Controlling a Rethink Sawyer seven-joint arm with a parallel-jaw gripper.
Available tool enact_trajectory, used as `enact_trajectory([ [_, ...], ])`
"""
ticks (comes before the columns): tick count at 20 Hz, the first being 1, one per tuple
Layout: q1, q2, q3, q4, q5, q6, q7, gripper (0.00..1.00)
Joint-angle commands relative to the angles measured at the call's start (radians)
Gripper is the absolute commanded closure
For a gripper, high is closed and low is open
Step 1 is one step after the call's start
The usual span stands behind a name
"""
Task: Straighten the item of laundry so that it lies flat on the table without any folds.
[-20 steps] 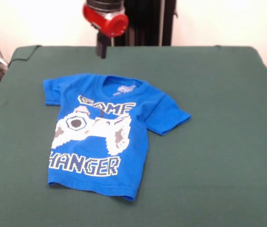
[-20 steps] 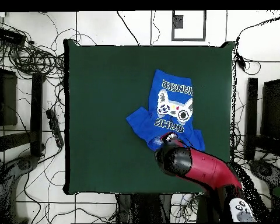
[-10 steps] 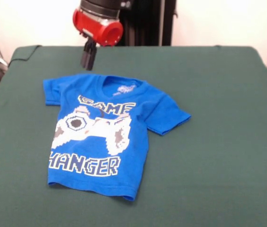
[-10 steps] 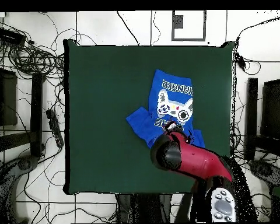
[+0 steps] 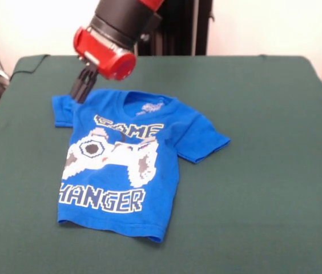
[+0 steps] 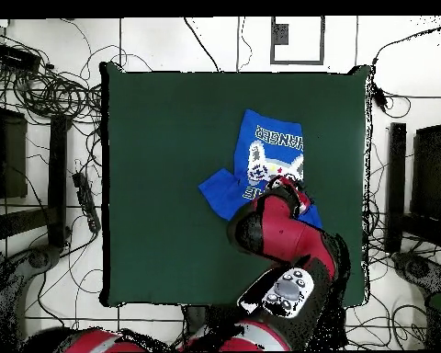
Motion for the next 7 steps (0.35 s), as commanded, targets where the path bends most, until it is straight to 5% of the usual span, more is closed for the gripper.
enact_trajectory([
  [1, 0.065, 0.162, -0.107, -0.057, 0.165, -0.077, 0.179, 1.0],
  [7, 0.061, 0.162, -0.092, -0.031, 0.205, -0.119, 0.15, 1.0],
])
